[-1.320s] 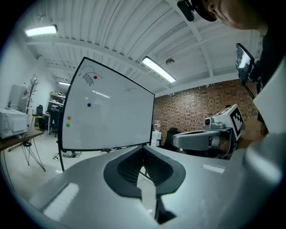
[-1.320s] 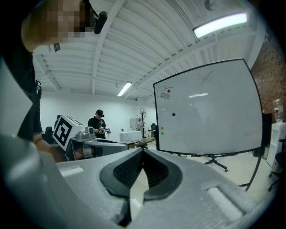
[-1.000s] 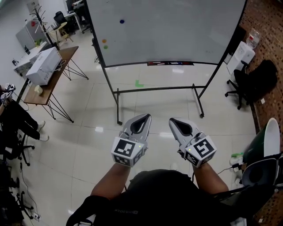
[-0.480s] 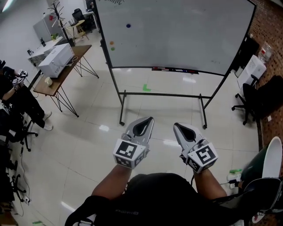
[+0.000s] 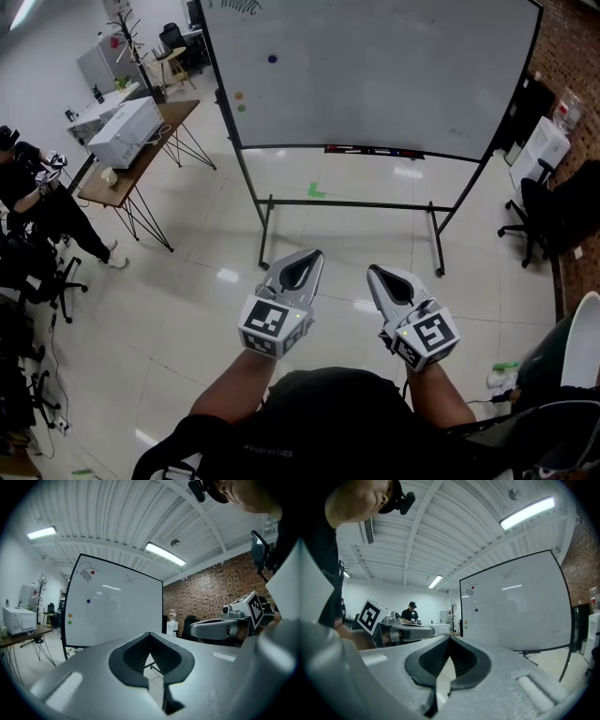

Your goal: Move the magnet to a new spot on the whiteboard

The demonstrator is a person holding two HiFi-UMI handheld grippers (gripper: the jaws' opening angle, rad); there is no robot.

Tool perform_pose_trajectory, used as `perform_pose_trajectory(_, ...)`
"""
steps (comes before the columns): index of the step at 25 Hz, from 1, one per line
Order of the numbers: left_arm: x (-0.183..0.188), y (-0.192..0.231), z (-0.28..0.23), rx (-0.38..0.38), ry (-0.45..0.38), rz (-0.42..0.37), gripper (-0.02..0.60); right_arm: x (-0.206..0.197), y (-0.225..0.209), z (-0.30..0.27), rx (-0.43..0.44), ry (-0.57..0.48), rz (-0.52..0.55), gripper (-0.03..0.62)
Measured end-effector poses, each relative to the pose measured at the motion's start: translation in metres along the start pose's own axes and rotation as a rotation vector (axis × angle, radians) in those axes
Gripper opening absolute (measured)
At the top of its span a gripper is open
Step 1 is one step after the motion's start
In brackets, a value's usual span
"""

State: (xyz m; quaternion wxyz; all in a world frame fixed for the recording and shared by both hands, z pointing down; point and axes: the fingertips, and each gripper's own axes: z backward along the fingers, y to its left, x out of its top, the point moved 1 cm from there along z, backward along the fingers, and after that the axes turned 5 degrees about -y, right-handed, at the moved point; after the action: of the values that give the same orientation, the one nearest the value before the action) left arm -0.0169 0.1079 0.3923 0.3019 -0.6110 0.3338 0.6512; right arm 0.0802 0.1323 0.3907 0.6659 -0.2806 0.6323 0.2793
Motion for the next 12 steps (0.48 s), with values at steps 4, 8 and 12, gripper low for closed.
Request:
perform_pose_trajectory(4,0.0053,-0.0040,-0.0010,-0.009,-0.014,-0.009,0.015,-0.0003,0.0012,0.0011,-0.002,-0.009,0.006,0.003)
perform_pose_trajectory(8,0.0023,-0.0065,0.0002,-0.024,-0.016,-0.013,0.015,-0.0037,0.0030,0.0024,-0.004,0.009,0.008,0.003)
perform_pose_trajectory(12,0.0014,-0.0087,0.0016,-0.037,-0.008,-0.003,0.015,-0.0034,0.0045,0.0022,-0.001,0.007,0.018,0.003)
